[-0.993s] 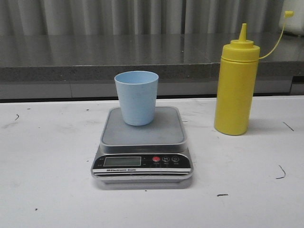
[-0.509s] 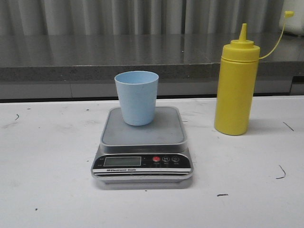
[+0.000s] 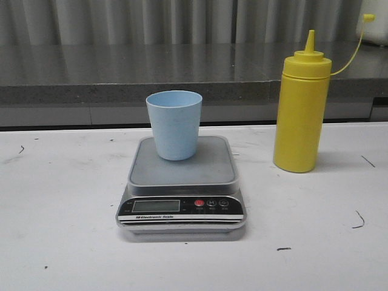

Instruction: Pour seasoning into cup on scale with both arms

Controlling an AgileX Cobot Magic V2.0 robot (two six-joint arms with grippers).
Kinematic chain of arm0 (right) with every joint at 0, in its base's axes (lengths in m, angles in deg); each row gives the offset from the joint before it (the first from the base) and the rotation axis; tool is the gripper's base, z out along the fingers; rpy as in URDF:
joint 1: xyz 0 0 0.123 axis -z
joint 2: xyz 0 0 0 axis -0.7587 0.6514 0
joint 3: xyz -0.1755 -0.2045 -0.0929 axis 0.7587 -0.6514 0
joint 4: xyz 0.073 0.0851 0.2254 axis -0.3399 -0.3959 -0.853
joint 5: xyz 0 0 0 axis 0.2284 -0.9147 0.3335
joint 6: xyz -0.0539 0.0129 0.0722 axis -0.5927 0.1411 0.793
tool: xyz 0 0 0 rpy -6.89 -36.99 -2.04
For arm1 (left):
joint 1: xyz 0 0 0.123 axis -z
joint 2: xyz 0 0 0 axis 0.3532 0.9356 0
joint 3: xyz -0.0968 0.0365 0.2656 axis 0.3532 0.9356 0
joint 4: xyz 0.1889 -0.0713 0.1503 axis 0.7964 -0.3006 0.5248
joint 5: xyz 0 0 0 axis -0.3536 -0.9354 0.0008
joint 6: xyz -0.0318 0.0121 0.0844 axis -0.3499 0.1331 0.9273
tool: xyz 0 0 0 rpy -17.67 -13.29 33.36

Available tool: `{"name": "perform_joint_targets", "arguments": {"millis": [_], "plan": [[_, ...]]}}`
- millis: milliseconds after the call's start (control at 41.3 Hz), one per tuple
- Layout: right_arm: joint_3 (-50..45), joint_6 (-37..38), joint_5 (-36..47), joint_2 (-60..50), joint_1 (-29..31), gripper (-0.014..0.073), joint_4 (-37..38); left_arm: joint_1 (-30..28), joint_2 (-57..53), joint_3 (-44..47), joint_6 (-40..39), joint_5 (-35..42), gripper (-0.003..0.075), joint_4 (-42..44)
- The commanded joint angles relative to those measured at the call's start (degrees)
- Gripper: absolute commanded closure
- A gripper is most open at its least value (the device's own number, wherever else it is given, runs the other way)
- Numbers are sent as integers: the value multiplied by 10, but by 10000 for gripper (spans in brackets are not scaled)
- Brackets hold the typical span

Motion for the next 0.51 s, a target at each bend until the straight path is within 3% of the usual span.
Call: {"name": "perform_joint_targets", "arguments": {"millis": [0,145,363,484], "plan": [[19,-7,36,5,1,711,4,-8,-8,-5,3,66,740,42],[19,-7,37,5,1,711,4,-70,-47,64,3,175,740,50],[19,-7,37,5,1,711,4,-185,-145,249,3,386,740,50],[19,-7,37,5,1,711,4,-242,-195,334,3,452,740,39]]}}
